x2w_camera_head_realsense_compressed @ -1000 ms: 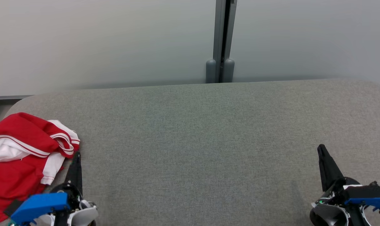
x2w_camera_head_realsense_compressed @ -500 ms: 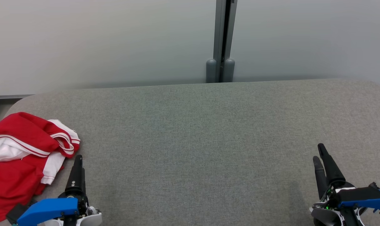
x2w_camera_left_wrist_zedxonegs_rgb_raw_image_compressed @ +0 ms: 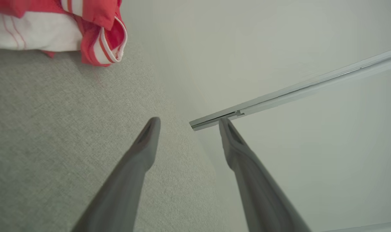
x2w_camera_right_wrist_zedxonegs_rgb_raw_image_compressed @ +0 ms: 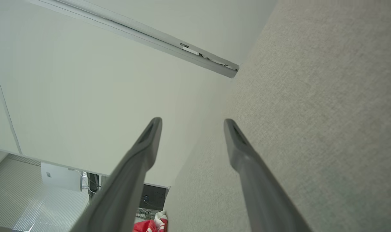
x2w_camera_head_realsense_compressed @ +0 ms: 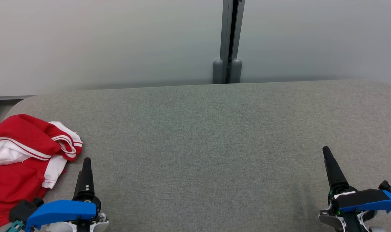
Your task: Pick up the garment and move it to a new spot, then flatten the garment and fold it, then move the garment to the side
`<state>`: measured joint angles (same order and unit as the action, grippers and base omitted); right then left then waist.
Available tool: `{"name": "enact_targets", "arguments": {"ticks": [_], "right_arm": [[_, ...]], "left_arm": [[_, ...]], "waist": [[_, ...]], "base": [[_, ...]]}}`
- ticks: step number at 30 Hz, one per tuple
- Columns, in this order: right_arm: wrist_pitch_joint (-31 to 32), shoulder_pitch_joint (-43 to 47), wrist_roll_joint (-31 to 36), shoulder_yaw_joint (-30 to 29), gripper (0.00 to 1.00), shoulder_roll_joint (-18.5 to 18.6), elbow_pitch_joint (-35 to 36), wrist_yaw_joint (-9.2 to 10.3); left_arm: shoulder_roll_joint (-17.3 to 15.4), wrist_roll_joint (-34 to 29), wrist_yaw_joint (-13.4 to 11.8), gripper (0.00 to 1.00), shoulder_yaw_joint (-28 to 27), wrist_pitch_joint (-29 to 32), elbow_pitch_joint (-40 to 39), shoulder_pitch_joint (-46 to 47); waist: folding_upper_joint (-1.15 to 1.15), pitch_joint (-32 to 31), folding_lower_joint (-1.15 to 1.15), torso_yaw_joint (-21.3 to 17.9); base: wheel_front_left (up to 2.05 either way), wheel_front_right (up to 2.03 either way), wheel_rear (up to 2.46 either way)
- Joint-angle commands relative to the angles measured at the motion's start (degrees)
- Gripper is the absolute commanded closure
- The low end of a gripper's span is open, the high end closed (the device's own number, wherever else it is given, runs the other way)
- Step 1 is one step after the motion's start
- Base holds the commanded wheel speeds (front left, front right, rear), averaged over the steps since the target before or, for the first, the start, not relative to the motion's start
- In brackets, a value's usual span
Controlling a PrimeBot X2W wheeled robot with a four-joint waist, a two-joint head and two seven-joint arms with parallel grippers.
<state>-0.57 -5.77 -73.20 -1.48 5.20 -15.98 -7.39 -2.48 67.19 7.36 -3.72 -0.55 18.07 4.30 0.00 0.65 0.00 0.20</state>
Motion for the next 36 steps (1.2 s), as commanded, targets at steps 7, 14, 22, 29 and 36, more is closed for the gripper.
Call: {"name": "enact_targets", "arguments": {"ticks": [7, 14, 22, 29, 36], "right_arm": [[-1.8, -1.9, 8.3, 0.4, 0.0, 0.7, 0.3, -0.09], [-3.2, -1.6, 15.0, 1.5, 0.0, 1.2, 0.4, -0.1], [-4.7, -0.8, 21.9, 2.2, 0.0, 1.4, 0.5, -0.1], [-5.9, 0.3, 27.1, 2.9, 0.0, 1.8, 1.1, -0.11], [-7.1, 0.3, 31.7, 3.7, 0.0, 2.2, 0.9, -0.11]], "left_arm": [[-0.4, -8.9, 0.1, 0.0, 1.3, -1.8, -0.1, 1.5], [-0.4, -16.0, 0.1, 0.0, 1.9, -3.2, -0.7, 0.7], [-0.4, -22.8, -0.3, 0.0, 2.6, -4.7, -1.8, -0.9], [-0.4, -27.3, -1.1, 0.0, 3.3, -5.9, -2.6, -1.6], [-0.5, -32.0, -1.4, 0.0, 3.7, -7.1, -1.8, -1.7]], "waist": [[0.0, -0.1, 0.0, 0.1], [0.0, -0.2, 0.0, 0.1], [0.0, -0.4, 0.0, 0.0], [0.0, -0.5, 0.0, 0.1], [0.0, -0.4, 0.0, 0.0]], "base": [[0.0, 0.0, 0.0], [0.0, 0.0, 0.0], [0.0, 0.0, 0.0], [0.0, 0.0, 0.0], [0.0, 0.0, 0.0]]}}
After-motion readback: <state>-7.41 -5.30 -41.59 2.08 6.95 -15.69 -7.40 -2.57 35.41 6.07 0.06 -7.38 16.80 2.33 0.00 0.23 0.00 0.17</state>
